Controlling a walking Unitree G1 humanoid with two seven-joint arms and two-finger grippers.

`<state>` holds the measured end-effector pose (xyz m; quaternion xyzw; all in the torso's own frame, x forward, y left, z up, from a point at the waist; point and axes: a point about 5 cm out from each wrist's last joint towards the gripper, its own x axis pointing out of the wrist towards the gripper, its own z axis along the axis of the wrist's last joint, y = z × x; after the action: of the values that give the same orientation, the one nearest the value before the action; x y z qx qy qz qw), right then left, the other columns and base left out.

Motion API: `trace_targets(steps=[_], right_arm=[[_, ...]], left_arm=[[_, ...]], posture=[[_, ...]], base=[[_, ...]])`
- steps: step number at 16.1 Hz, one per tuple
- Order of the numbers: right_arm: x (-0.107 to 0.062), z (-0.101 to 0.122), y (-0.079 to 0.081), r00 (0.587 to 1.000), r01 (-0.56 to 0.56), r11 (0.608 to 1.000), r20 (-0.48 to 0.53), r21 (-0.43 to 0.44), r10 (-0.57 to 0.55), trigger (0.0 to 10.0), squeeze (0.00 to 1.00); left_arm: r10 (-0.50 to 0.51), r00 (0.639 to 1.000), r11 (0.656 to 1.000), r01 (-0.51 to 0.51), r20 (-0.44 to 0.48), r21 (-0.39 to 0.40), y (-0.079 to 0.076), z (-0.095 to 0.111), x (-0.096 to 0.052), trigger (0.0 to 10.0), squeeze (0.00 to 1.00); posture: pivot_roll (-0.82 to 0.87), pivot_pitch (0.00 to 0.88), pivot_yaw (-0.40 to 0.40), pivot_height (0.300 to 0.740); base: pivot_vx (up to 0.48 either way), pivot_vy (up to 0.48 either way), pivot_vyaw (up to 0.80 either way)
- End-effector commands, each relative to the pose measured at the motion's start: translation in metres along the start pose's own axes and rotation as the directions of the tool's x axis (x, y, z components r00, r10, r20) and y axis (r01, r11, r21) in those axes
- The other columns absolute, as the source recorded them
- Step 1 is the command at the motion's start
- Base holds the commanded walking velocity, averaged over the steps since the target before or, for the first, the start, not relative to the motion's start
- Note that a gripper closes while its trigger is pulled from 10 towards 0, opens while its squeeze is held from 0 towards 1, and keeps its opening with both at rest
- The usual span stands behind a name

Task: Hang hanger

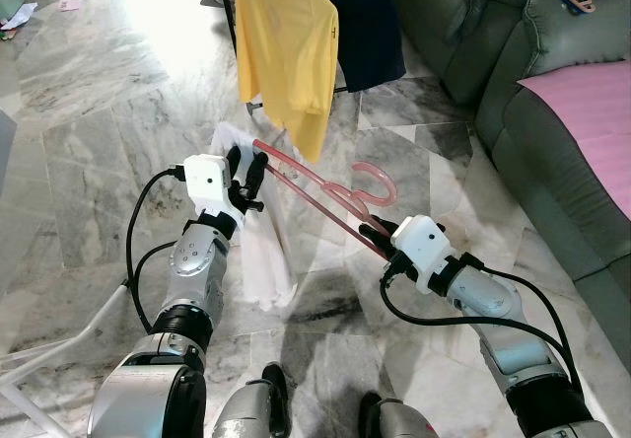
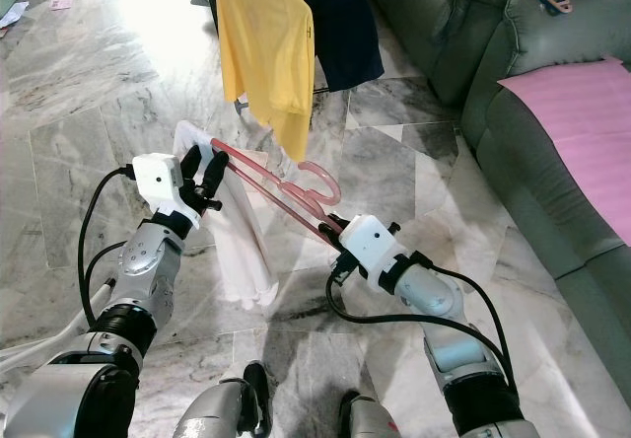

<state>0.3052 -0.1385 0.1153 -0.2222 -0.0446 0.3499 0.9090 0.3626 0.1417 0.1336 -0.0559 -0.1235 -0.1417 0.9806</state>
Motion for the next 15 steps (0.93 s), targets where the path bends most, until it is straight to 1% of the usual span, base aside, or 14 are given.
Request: trace_targets(steps=[1, 10, 15], right_arm=[[0.0000, 0.0041, 0.0018, 1.000, -0.005, 1.000, 0.025, 0.001, 0.005, 0.0, 0.00], [0.0004, 0.0030, 0.0015, 1.000, -0.001, 1.000, 0.021, 0.003, 0.001, 0.0, 0.00], [0.0001, -0.0006, 0.0053, 1.000, -0.006, 1.000, 0.013, 0.015, 0.005, 0.0, 0.00]], left_arm=[[0.008, 1.000, 1.000, -0.008, -0.014, -0.015, 0.0022, -0.0028, -0.0020, 0.0, 0.00], [-0.006, 1.000, 1.000, 0.006, -0.003, -0.014, 0.0016, -0.0018, -0.0022, 0.0, 0.00], [-0.047, 0.998, 0.998, 0.045, 0.039, 0.036, -0.0039, 0.0057, 0.0014, 0.0, 0.00]], posture=[[-0.15, 0.203, 0.062, 0.740], [-0.15, 0.205, 0.060, 0.740], [-0.14, 0.206, 0.062, 0.740]], base=[[0.000, 0.000, 0.00], [0.000, 0.000, 0.00], [0.000, 0.000, 0.00]])
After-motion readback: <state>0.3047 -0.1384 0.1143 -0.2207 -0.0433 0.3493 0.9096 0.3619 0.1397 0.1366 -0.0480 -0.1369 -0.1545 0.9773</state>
